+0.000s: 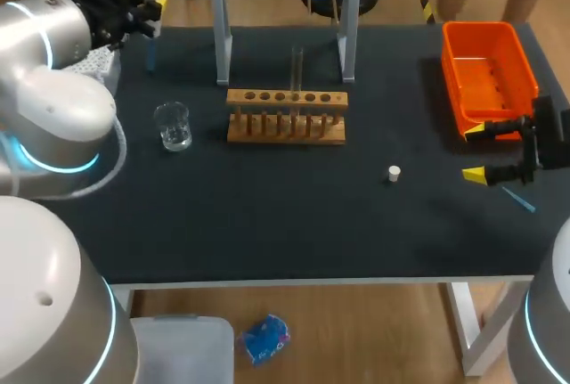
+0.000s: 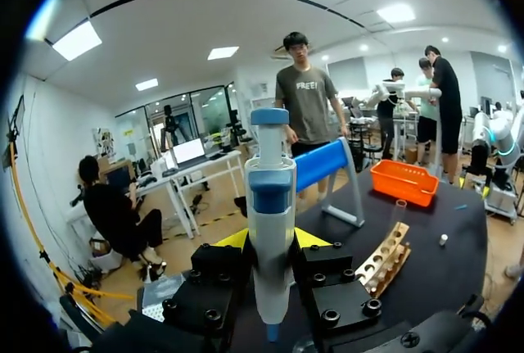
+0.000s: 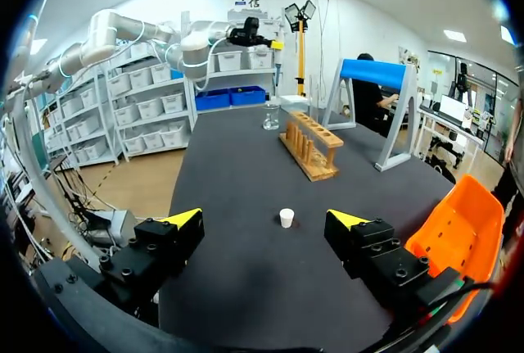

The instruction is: Invert the test tube, pick up the pipette, mount the tip to pipette, aspirate from beaker and dispense into the tube, eject the tip, return the pipette, and cap with the stopper.

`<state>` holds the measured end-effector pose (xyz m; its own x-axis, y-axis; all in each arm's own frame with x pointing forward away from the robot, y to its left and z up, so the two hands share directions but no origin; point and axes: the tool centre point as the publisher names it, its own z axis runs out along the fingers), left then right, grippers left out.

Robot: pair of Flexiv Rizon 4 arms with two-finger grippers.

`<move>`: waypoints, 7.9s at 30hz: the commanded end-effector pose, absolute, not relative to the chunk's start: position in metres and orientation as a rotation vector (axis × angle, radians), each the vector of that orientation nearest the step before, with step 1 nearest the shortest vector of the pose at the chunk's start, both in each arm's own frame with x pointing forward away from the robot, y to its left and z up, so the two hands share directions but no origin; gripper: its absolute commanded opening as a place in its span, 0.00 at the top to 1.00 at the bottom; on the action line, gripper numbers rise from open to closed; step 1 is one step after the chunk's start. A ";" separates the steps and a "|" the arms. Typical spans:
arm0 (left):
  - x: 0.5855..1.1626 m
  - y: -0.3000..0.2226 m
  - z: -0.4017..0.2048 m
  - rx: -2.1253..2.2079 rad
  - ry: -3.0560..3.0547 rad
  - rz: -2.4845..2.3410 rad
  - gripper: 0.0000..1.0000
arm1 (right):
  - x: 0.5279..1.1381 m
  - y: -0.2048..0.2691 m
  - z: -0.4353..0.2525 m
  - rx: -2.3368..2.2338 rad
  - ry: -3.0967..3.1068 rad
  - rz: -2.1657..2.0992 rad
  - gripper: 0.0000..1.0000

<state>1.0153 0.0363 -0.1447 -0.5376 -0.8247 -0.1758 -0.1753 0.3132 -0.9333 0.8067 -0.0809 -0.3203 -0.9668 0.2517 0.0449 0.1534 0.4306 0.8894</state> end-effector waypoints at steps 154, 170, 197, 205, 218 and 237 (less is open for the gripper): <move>1.189 -0.091 -0.191 -1.398 1.952 -1.069 1.00 | 0.806 -0.081 -0.320 0.367 2.576 1.583 0.00; 1.190 -0.090 -0.204 -1.445 1.963 -1.048 1.00 | 0.806 -0.081 -0.320 0.367 2.576 1.583 0.00; 1.185 -0.088 -0.216 -1.484 1.956 -1.055 0.00 | 0.806 -0.081 -0.320 0.367 2.576 1.583 0.00; 1.180 -0.086 -0.212 -1.484 1.941 -1.058 0.00 | 0.806 -0.081 -0.320 0.367 2.576 1.583 0.00; 1.166 -0.080 -0.194 -1.445 1.912 -1.085 0.00 | 0.806 -0.081 -0.320 0.367 2.576 1.583 0.00; 1.149 -0.080 -0.156 -1.096 2.063 -1.215 0.00 | 0.806 -0.081 -0.320 0.367 2.576 1.583 0.00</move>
<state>1.1599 -0.0935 -0.1618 -0.4701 -0.8815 -0.0443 -0.4052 0.2601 -0.8764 0.8067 -0.0810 -0.3203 -0.9668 0.2518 0.0446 0.1532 0.4306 0.8894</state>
